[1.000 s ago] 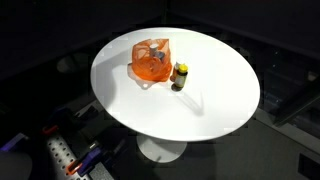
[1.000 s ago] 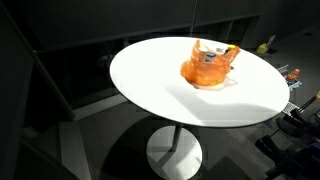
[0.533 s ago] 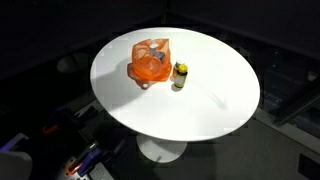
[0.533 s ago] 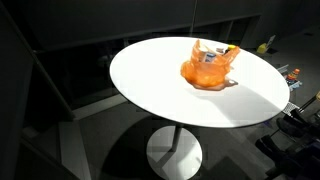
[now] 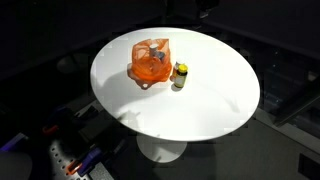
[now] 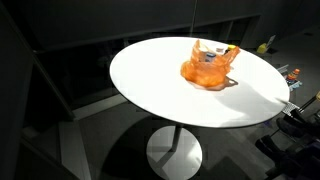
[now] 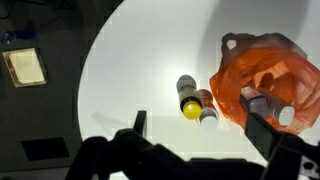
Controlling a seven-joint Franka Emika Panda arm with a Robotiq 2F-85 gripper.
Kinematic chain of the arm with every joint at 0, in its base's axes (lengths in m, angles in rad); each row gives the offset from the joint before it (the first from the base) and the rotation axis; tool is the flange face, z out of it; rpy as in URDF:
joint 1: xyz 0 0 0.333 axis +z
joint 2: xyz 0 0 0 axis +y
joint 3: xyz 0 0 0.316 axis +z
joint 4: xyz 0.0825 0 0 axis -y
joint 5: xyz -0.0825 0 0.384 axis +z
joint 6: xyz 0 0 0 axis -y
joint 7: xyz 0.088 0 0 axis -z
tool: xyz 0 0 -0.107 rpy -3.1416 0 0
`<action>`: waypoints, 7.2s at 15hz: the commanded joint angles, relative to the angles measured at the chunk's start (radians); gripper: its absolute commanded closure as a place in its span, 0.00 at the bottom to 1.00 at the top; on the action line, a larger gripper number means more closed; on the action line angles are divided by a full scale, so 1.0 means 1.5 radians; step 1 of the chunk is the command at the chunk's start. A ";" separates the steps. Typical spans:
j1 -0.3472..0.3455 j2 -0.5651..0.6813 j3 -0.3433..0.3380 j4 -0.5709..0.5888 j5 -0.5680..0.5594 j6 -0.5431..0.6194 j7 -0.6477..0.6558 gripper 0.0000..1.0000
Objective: Put the black and yellow container in the plastic bag
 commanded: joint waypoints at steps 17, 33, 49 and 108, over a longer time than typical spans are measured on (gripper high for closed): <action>-0.030 0.130 0.006 0.094 0.018 -0.034 -0.034 0.00; -0.019 0.421 0.058 0.321 -0.017 -0.070 -0.055 0.00; 0.004 0.485 0.062 0.325 -0.091 -0.001 -0.050 0.00; 0.054 0.217 0.087 0.103 -0.076 0.107 -0.011 0.80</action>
